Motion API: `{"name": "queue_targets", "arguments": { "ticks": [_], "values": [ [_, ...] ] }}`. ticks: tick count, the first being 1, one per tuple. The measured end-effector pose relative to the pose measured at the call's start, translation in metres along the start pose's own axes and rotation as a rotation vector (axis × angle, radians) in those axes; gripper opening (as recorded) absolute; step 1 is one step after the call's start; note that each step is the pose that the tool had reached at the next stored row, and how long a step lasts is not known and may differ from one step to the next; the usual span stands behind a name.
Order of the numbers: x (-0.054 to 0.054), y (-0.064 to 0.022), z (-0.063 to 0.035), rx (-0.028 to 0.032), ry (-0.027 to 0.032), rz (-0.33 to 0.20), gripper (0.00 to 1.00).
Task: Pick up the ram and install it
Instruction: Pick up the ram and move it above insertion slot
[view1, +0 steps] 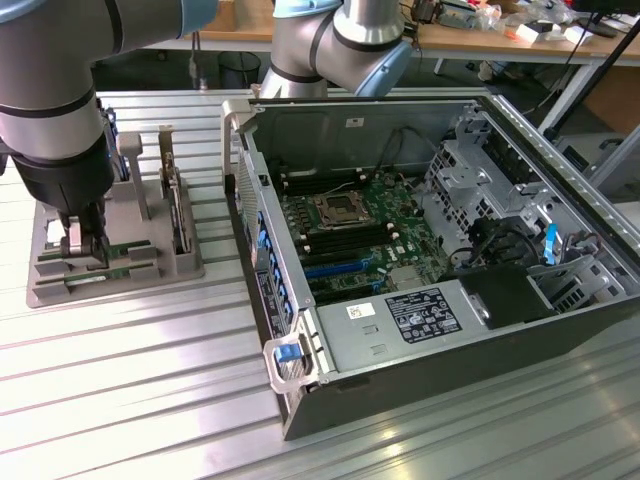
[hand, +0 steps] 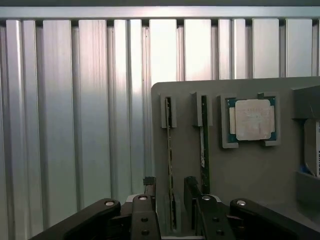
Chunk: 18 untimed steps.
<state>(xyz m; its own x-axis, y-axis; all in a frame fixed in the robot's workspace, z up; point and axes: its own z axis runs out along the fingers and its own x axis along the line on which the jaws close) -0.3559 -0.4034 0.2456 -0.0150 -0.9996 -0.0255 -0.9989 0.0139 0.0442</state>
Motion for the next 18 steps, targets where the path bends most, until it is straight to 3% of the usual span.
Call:
{"name": "queue_targets", "arguments": {
  "ticks": [4,18],
  "values": [
    [-0.001,-0.0002,0.0082,-0.0008,0.0007,-0.027,0.36],
    [-0.003,-0.001,0.0293,-0.0012,0.0011,-0.046,0.36]
  ]
}}
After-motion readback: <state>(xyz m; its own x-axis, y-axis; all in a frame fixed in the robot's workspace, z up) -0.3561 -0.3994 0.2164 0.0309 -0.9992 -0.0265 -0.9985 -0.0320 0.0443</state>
